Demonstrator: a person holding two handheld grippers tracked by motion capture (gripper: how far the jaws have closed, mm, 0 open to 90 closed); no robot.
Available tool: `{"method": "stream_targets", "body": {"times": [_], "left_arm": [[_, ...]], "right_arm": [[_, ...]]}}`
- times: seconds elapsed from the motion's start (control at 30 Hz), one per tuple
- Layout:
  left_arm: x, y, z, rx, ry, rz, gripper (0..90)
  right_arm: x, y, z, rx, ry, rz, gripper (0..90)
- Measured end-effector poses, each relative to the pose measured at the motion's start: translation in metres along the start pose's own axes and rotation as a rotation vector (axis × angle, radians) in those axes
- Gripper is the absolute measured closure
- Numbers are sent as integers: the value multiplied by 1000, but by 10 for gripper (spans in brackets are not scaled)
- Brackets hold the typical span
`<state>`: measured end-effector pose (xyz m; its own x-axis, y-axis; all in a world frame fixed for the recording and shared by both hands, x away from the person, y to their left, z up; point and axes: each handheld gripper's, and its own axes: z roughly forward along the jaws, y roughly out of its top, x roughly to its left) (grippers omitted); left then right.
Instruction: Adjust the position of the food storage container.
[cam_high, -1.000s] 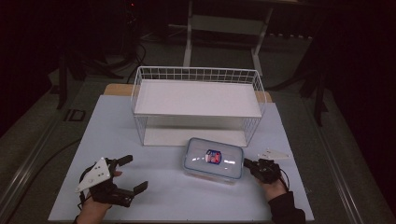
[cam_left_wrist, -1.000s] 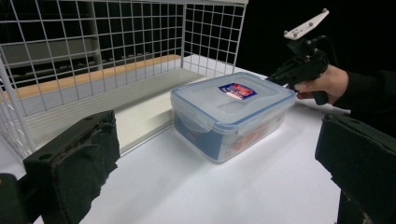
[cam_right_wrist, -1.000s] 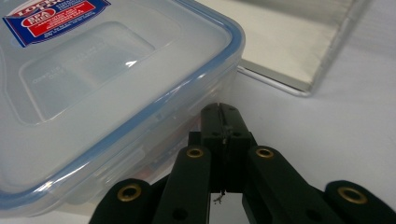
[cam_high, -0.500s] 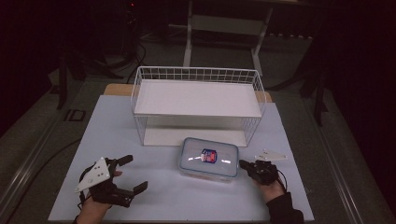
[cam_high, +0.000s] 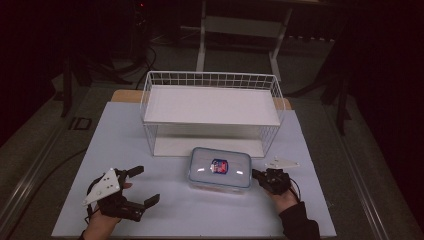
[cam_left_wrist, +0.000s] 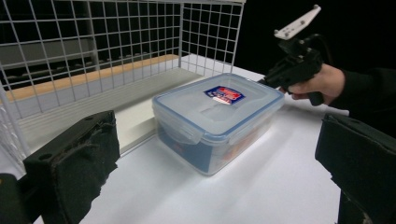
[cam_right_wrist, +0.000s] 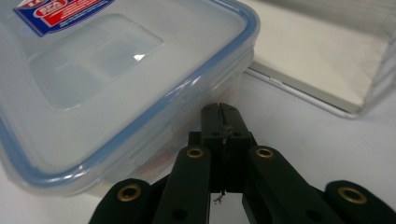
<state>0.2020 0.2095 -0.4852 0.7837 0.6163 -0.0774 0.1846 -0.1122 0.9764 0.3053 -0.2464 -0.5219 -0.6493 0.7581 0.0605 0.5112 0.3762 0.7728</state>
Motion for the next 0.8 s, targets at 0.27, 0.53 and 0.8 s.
{"method": "stream_targets", "body": {"times": [0.27, 0.53, 0.8], "left_arm": [[1, -1, 1, 6, 0, -7, 0], [1, -1, 1, 9, -1, -6, 0], [2, -3, 1, 14, 1, -7, 0]], "right_arm": [[5, 12, 15, 0, 14, -10, 900], [9, 21, 28, -6, 25, -20, 900], [9, 24, 34, -6, 32, -33, 899]]}}
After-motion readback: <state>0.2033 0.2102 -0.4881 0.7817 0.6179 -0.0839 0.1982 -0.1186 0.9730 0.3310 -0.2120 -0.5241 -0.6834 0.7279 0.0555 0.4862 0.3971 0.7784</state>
